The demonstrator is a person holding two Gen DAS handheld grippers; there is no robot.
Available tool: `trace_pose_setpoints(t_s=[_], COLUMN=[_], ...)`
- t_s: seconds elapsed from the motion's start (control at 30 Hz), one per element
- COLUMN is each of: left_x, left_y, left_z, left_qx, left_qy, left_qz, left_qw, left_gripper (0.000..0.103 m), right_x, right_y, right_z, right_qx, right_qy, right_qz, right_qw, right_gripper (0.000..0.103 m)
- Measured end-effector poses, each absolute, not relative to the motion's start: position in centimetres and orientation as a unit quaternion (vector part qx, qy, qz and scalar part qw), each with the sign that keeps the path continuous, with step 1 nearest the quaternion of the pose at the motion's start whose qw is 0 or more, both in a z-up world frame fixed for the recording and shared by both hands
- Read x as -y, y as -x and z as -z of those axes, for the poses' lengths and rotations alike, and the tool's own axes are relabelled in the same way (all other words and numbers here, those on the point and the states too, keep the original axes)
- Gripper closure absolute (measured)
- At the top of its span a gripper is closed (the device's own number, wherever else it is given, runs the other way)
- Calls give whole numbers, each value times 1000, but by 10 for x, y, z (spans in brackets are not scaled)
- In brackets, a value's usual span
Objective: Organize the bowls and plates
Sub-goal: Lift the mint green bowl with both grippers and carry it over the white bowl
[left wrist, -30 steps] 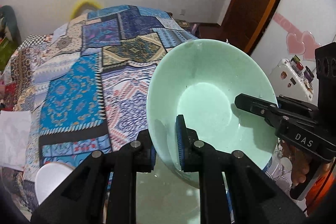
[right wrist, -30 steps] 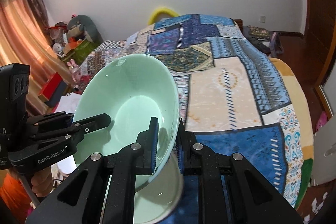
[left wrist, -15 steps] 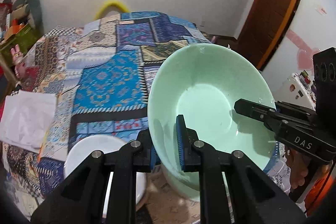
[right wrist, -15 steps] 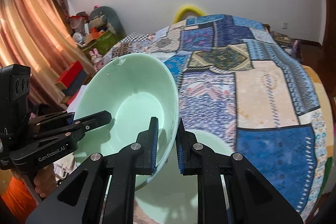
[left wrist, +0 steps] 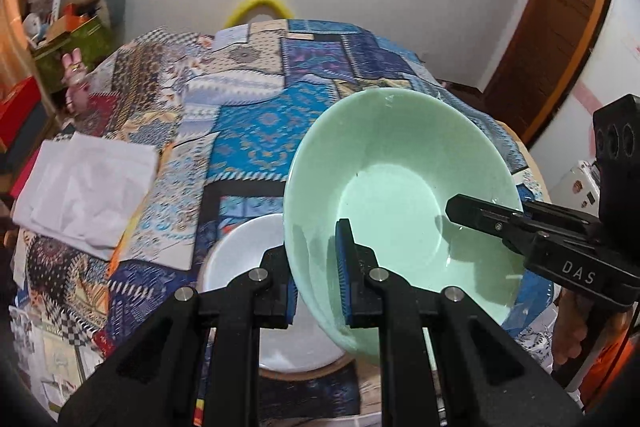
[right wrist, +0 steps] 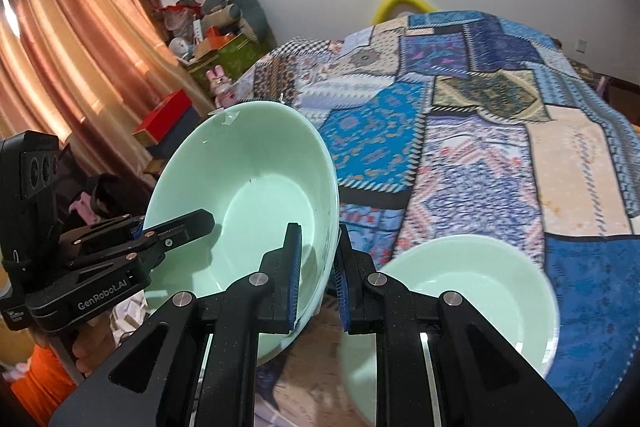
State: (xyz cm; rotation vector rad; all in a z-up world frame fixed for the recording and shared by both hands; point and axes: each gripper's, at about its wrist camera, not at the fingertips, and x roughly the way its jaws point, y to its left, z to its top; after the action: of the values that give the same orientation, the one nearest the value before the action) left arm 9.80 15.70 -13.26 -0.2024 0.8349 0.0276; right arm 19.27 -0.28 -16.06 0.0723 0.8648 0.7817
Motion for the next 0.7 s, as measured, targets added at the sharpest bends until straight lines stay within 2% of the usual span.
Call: trace_pose_setpoints(t_s=[0.7], left_x=[-214], left_y=[-91], left_z=[201], left_qx=[-440], left_qy=[138], left_qz=[-43], left_qw=[887], left_gripper=[87], right_x=[-53], right_y=[-192], right_z=[218], right_qx=[-479], right_qy=[-32], right_qz=[-375], right_qw=[793], right_gripper=[89])
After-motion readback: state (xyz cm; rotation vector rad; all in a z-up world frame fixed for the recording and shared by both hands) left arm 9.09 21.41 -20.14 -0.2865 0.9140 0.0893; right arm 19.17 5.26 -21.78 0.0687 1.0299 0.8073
